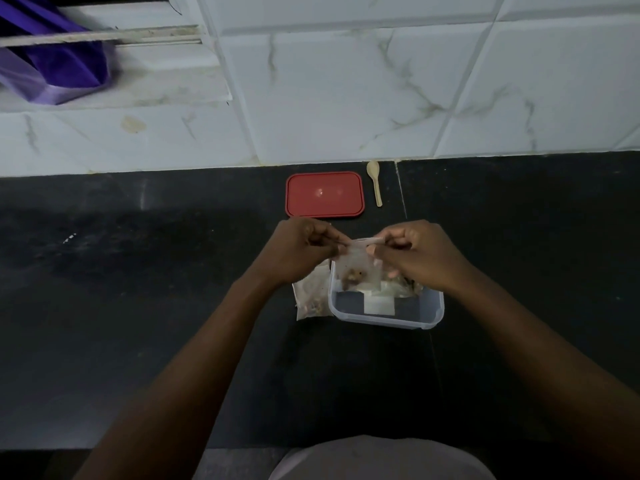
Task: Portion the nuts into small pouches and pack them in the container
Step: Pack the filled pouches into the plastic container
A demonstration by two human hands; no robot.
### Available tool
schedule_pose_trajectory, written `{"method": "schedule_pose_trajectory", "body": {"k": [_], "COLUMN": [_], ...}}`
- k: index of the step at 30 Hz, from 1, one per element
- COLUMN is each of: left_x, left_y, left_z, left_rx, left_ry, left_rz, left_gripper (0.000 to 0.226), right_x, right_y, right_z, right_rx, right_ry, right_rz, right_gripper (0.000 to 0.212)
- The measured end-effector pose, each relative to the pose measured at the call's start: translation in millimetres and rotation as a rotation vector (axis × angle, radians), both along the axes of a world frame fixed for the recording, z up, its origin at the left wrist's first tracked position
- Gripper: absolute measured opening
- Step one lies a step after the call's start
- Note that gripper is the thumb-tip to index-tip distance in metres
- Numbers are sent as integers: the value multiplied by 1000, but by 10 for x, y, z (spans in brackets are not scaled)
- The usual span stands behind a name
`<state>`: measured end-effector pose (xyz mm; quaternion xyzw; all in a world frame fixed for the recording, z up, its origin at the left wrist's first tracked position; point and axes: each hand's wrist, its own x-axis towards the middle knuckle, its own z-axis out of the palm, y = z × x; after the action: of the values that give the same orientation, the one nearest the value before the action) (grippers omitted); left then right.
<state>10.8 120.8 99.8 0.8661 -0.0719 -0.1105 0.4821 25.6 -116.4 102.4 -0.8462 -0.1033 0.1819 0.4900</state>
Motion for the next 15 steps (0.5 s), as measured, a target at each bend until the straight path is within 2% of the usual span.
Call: {"method": "schedule_pose_trajectory", "body": {"k": [4,8,11,13,15], "left_x": [11,24,51,52,38], "left_y": [-175,-328,-376,-382,-347], "left_z": [-228,-378,-434,-456,-477], "left_rx": [154,487,677,742,687], "left_ry": [21,-28,-36,-73,-118], "left_rz": [-91,-183,-252,-277,-214], "left_gripper": [16,17,20,25,26], "right_x": [-42,-33,-1,27,49], "right_y": [-134,-100,-18,12,9], "right_z": [-161,-452,-639,-722,-773], "right_rx": [-154,-300,-379,-444,-475], "right_ry": [82,143,104,56,6], "right_rz": [52,123,156,160,137], "right_gripper": [8,10,7,9,11]}}
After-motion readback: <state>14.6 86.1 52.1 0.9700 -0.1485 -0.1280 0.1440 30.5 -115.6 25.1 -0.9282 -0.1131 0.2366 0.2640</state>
